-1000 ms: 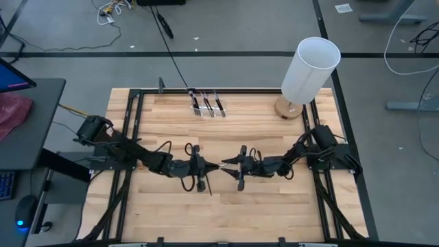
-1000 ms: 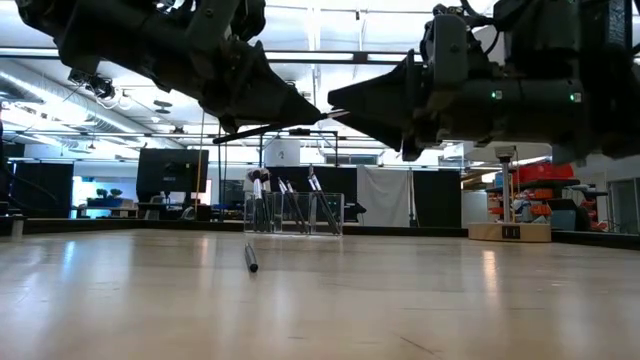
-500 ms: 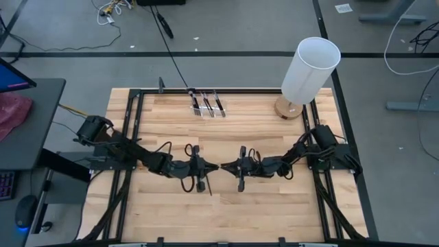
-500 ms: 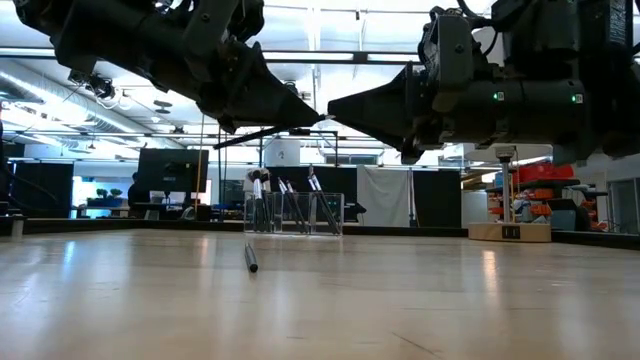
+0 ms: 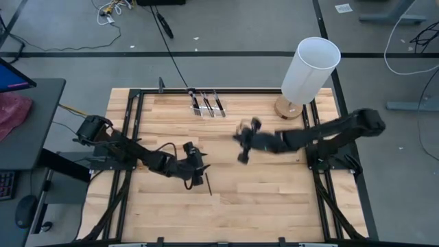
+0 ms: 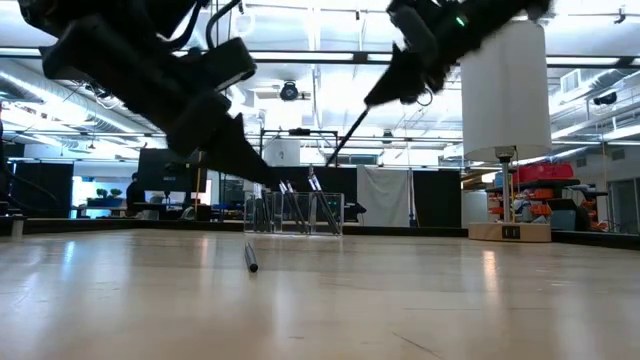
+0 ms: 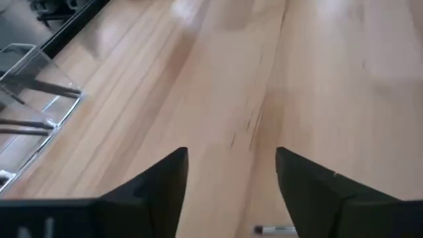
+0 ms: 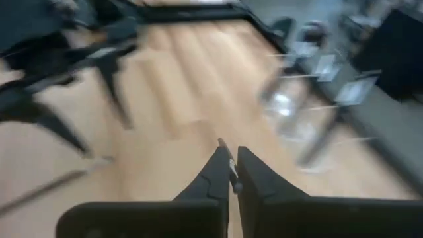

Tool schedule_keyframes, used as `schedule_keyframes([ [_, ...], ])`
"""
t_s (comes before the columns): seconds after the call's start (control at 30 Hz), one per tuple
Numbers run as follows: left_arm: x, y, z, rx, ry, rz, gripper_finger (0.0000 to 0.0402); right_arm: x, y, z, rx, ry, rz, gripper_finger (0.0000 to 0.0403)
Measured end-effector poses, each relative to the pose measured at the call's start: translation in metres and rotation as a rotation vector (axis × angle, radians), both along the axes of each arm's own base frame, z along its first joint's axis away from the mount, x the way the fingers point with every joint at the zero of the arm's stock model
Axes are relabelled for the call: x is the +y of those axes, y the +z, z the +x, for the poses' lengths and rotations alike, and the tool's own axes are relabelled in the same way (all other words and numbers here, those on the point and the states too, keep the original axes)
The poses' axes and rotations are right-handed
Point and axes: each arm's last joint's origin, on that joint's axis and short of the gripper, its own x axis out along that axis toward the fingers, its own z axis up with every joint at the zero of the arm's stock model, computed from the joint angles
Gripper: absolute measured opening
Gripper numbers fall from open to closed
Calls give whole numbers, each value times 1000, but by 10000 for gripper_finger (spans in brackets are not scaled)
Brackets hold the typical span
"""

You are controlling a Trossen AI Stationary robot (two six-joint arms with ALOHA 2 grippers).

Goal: Put items in baskets/containers
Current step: Put the black eyeshadow brush into the transparent organizer

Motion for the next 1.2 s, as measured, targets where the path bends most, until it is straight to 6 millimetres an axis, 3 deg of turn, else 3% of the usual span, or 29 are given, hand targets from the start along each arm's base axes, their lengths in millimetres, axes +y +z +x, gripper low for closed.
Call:
schedule_keyframes([
  [0.17, 1, -2, -1, 13, 18, 3, 239, -56, 67, 9, 124, -11, -22, 5],
  [0.33, 1, -2, -1, 10, 22, 1, 228, -111, 87, 27, 250, 3, 5, 4],
  [0.5, 1, -2, -1, 10, 22, 1, 218, -149, 74, 54, 364, 40, 23, 4],
  [0.67, 1, -2, -1, 10, 22, 1, 213, -171, 57, 71, 420, 85, 74, 6],
  [1.2, 4, 0, 1, -9, 33, -6, 213, -203, 26, 72, 465, 68, 168, 10],
])
